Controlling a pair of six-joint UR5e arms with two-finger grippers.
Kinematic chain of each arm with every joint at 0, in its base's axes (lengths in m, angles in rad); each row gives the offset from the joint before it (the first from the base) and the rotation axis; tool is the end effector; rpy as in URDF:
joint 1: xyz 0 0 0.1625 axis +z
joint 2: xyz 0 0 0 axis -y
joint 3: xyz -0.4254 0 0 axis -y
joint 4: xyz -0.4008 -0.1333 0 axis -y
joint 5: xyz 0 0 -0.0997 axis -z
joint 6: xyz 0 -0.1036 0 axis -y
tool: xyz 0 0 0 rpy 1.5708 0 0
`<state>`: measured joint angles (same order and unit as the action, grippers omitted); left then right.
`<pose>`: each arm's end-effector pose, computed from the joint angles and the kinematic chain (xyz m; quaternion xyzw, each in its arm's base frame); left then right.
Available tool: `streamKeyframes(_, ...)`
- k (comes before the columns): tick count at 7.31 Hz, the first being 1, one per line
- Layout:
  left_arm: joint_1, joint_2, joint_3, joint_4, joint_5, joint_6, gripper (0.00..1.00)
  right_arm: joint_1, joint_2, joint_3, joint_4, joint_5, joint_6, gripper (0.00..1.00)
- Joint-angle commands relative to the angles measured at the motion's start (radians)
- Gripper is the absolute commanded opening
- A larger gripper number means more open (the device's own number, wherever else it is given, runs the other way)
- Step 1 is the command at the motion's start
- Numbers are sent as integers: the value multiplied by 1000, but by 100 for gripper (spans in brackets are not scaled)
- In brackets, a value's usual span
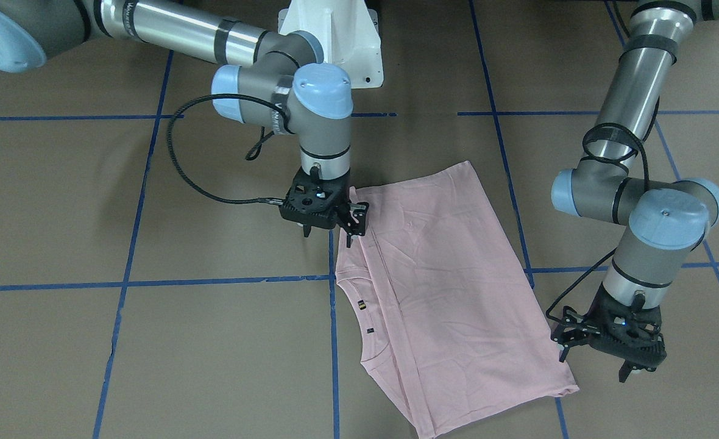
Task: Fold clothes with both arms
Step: 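Lower the right gripper onto the shirt collar edge and grasp it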
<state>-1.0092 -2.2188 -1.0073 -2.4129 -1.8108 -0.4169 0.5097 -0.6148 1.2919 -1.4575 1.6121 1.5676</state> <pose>0.3322 -0.7320 0.4486 0.3413 0.3030 0.1176 0.8820 -0.6385 -0.5047 0.1587 0.0792 -0.3772 0.2235 0.8953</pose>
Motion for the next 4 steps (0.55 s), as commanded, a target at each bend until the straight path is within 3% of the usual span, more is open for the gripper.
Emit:
streamKeyframes(1, 0, 7, -16, 0, -2, -3, 100, -36, 47, -69, -6, -12, 20, 77)
streamKeyframes(4, 0, 11, -24, 0, -2, -11, 100, -71, 52, -86, -6, -27, 43, 68)
